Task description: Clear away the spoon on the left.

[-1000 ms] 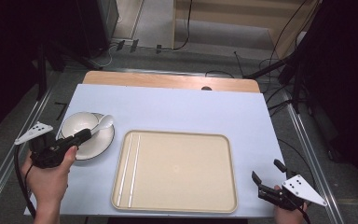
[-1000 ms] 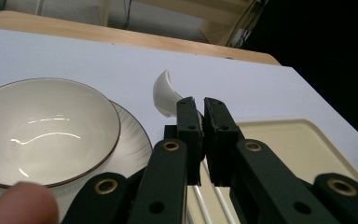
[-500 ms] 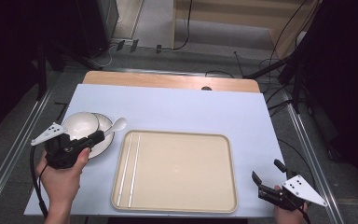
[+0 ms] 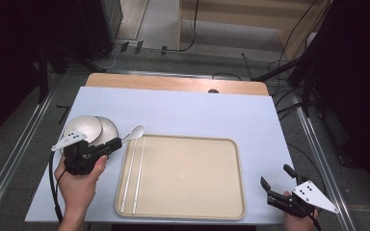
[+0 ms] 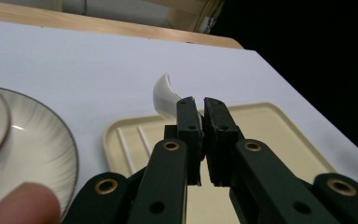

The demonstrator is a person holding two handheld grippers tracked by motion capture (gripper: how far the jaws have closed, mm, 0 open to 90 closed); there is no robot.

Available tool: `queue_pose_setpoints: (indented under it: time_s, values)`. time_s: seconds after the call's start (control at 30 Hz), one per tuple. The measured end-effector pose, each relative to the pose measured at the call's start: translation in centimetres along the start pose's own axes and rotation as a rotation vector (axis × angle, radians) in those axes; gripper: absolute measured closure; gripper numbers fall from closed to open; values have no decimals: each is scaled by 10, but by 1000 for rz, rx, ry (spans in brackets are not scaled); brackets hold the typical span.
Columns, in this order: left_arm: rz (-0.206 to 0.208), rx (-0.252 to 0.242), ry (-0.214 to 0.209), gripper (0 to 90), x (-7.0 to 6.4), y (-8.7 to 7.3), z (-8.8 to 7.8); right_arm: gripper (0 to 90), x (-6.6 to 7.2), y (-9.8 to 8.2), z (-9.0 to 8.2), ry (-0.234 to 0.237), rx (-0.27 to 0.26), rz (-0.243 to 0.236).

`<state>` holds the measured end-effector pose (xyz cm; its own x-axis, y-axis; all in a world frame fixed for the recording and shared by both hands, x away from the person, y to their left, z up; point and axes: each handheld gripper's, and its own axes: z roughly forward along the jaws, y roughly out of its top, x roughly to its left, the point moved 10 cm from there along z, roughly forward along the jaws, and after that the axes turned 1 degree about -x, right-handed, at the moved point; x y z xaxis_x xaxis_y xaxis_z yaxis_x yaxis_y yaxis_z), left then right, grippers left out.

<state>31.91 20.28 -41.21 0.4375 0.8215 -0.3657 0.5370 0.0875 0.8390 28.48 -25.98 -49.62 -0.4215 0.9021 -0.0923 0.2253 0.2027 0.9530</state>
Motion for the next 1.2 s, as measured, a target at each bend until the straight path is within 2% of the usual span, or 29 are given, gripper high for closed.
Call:
queue_pose_setpoints:
  time_s: [0.27, 0.73, 0.9, 1.03, 1.1, 1.2]
  values:
    - [26, 27, -10, 867, -12, -13, 21, 130, -1, 0, 0, 0, -3, -1]
    - [24, 59, -8, 867, -23, -36, 61, 130, -1, -1, 1, 1, 4, 6]
    - [31, 98, 8, 866, -23, -49, 74, 130, 0, -1, 1, 3, 4, 1]
    - [36, 128, 32, 863, -25, -56, 78, 130, 0, -1, 0, 3, 2, 3]
    - [34, 166, 45, 859, -27, -62, 79, 130, 0, -1, 0, 2, 1, 1]
    - [43, 254, 82, 831, -25, -75, 83, 130, -1, 0, 0, 2, 0, 0]
